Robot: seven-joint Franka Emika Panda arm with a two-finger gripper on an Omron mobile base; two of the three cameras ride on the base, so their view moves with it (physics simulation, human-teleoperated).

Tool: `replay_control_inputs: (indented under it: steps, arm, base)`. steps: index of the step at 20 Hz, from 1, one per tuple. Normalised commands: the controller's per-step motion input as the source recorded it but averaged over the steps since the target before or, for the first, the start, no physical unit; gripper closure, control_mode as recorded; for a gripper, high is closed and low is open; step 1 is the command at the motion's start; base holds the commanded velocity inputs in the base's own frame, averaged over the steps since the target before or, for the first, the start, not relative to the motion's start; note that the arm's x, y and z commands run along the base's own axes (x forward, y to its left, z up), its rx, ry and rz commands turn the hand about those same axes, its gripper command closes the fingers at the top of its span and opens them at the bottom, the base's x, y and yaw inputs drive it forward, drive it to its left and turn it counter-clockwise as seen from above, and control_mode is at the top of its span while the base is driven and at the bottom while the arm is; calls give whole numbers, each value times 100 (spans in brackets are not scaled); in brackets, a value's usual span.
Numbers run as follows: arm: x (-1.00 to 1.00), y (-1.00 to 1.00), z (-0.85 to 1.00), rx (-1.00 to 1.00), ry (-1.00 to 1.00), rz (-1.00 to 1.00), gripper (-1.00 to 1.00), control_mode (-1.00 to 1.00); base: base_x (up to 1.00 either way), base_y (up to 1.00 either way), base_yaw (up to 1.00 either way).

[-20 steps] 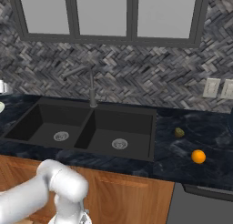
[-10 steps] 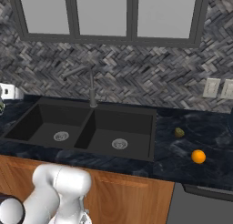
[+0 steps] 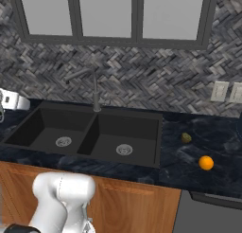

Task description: There is a mixed pile of frozen fruits and vegetables on the counter. Locate all the frozen vegetables and place the items in a bowl on the counter. Take all the frozen fruits and defrost them in a running sink.

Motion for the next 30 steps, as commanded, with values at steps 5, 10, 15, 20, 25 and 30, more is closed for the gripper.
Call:
replay_control_inputs:
  steps: [5, 10, 15, 20, 25, 30]
  arm:
    - [-32, -92, 36, 7, 9, -14, -100, -100]
    - [-29, -78, 16, 3, 1, -11, -100, -100]
    - [-24, -64, 0, 0, -10, -7, -100, -100]
    - [-14, -58, 4, 0, -8, -7, -100, -100]
    - [-15, -65, 21, 1, 1, -10, -100, -100]
    - [-15, -62, 23, 4, 12, -11, -100, -100]
  base:
    - [0, 0, 0]
    - [0, 0, 0]
    - [0, 0, 0]
    - [0, 0, 0]
    - [0, 0, 0]
    - [0, 0, 0]
